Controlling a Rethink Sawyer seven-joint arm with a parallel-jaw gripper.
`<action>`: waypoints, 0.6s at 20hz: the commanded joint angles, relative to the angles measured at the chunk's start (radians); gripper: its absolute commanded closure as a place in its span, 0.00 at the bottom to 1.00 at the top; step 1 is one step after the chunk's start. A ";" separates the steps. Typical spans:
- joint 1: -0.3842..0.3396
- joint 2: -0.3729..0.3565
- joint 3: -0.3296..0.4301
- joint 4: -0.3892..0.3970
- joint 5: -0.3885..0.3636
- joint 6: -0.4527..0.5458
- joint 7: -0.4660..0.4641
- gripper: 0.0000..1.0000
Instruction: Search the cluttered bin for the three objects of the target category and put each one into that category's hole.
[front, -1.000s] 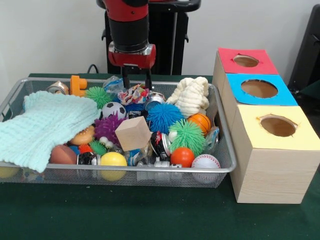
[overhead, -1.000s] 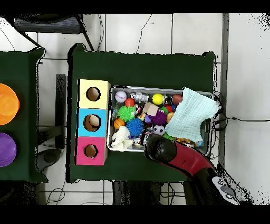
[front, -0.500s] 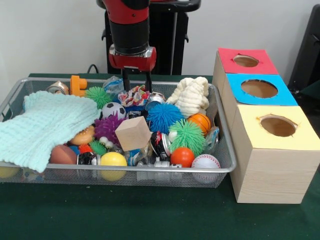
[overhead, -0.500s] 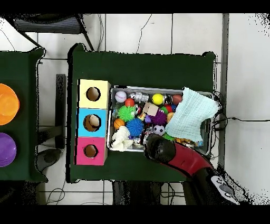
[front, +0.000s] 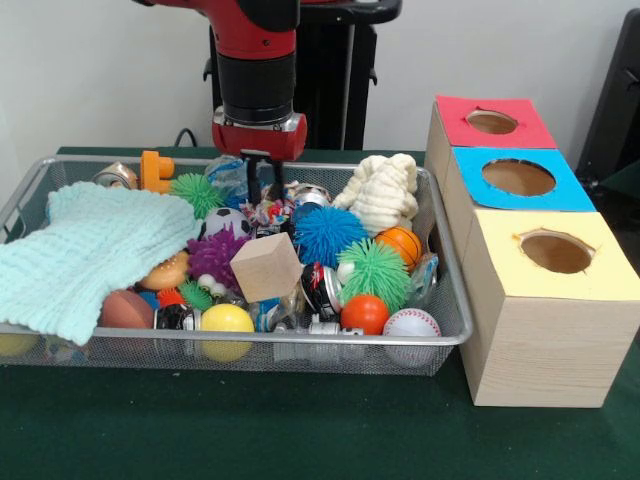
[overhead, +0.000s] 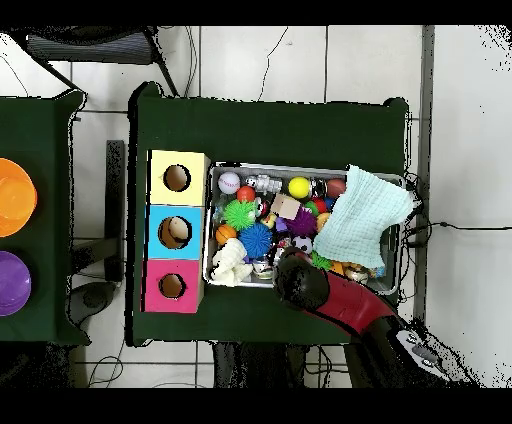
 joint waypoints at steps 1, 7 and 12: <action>0.001 0.028 0.032 -0.001 -0.012 -0.079 0.184 1.00; 0.033 0.006 -0.011 0.002 0.024 -0.018 0.192 1.00; 0.038 -0.079 -0.010 0.006 0.041 0.066 0.179 1.00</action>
